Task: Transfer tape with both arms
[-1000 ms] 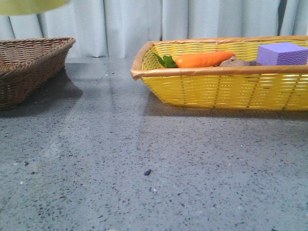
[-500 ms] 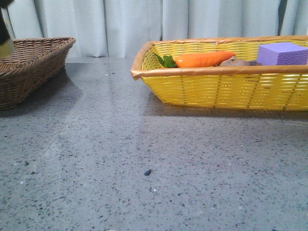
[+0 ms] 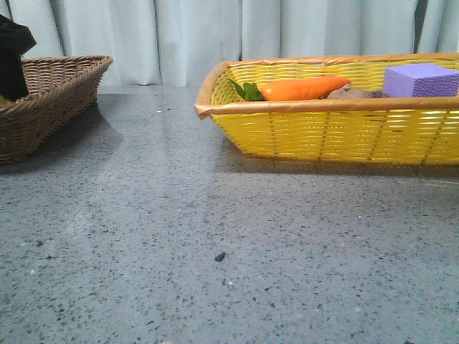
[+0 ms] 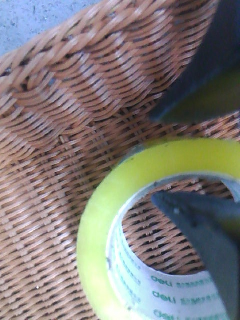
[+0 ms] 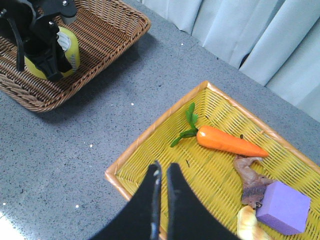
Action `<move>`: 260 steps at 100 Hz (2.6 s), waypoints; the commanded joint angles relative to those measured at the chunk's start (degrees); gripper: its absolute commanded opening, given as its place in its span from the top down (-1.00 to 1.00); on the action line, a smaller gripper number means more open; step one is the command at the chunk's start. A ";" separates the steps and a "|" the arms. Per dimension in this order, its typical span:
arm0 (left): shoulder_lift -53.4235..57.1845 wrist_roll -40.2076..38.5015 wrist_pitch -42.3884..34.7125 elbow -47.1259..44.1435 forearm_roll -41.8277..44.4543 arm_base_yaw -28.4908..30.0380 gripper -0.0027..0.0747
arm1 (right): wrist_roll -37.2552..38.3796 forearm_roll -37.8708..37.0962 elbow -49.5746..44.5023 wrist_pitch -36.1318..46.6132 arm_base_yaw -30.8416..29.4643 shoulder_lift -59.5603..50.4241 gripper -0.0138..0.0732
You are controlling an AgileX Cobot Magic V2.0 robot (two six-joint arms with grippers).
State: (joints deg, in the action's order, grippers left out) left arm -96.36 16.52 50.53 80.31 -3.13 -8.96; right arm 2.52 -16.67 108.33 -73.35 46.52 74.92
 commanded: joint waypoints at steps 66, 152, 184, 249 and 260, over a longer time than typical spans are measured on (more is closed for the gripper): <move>37.98 -0.11 -4.73 -2.86 -7.07 0.12 0.98 | 12.89 -12.82 -47.52 36.09 -0.27 -32.95 0.84; 90.51 -0.11 -16.39 -48.95 -10.03 -0.01 0.99 | 17.04 -23.95 -74.06 39.12 -0.27 -73.35 0.84; 95.66 -0.11 -16.16 -51.68 -10.79 -0.01 0.98 | 17.04 -23.95 -74.96 38.08 -0.27 -75.11 0.84; 96.29 -3.24 -27.64 -63.24 -8.19 2.60 0.98 | 17.04 -23.95 -74.96 38.08 -0.27 -75.11 0.84; 97.81 -8.59 -36.06 -67.51 -6.17 4.08 0.98 | 17.04 -23.95 -74.96 38.08 -0.27 -75.11 0.84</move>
State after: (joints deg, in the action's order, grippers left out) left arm 0.38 12.27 25.52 14.23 -10.55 -5.93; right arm 19.60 -38.44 32.38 -38.68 46.52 -0.85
